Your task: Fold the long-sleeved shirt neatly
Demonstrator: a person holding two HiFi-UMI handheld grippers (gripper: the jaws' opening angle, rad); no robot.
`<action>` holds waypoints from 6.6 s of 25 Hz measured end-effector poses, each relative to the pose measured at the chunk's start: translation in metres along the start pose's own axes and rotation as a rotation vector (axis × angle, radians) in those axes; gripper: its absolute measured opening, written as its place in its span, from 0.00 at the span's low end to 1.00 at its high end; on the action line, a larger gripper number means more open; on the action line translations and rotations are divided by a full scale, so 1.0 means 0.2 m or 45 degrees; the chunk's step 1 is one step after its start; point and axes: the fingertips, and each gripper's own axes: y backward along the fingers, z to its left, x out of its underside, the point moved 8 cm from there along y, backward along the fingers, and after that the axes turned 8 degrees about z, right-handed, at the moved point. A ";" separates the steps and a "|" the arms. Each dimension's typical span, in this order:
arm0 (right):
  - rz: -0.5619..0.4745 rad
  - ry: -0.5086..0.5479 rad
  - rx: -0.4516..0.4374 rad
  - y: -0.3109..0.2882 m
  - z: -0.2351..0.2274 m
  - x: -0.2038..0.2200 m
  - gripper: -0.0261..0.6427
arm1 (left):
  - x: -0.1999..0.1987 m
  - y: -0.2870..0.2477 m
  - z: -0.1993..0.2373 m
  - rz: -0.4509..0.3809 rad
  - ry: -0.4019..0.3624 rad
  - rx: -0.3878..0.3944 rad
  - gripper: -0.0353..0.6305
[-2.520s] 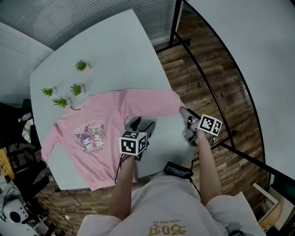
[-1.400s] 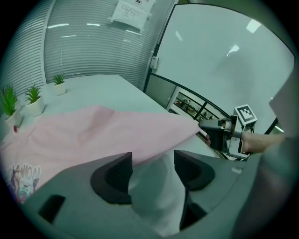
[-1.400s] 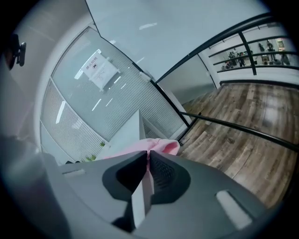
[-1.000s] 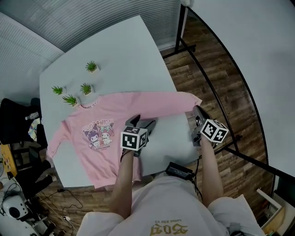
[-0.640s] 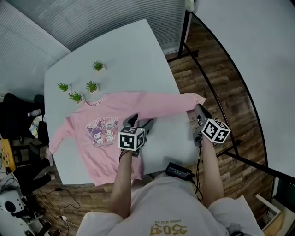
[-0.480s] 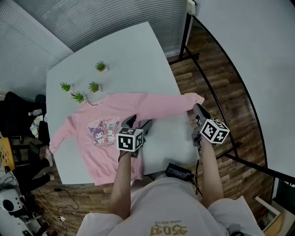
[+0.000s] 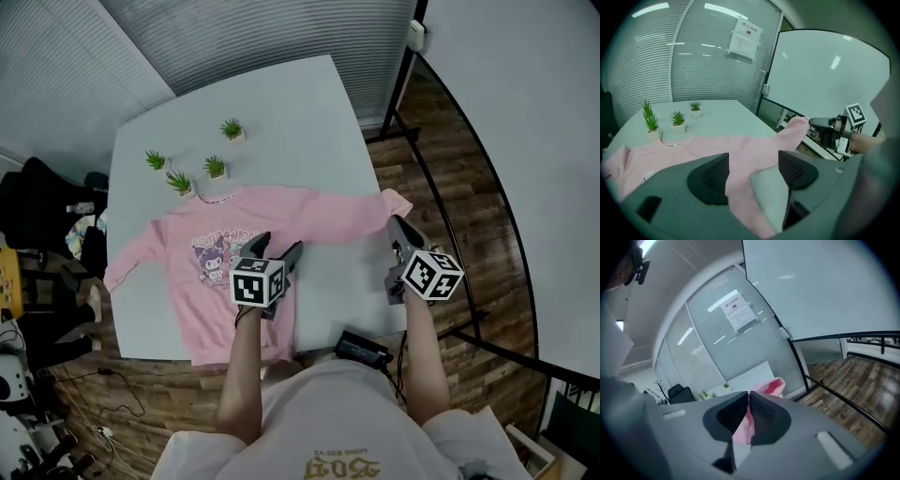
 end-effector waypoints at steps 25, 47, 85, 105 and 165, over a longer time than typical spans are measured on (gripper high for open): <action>0.036 0.092 -0.293 -0.29 0.64 0.03 0.08 | 0.17 0.63 0.45 -0.143 0.159 -0.302 0.56; 0.072 0.163 -0.168 -0.58 1.28 0.34 0.08 | 0.36 0.99 1.19 -0.080 0.105 -0.219 0.56; 0.192 0.331 -0.214 -1.37 2.03 0.73 0.08 | 0.56 0.88 1.84 -0.026 0.184 -0.079 0.56; 0.407 0.791 -0.291 -1.66 2.15 1.07 0.17 | 0.66 0.78 1.96 -0.009 0.234 -0.023 0.56; 0.251 0.565 -0.320 -0.44 2.09 1.01 0.35 | 0.95 1.39 1.21 -0.114 0.248 -0.356 0.56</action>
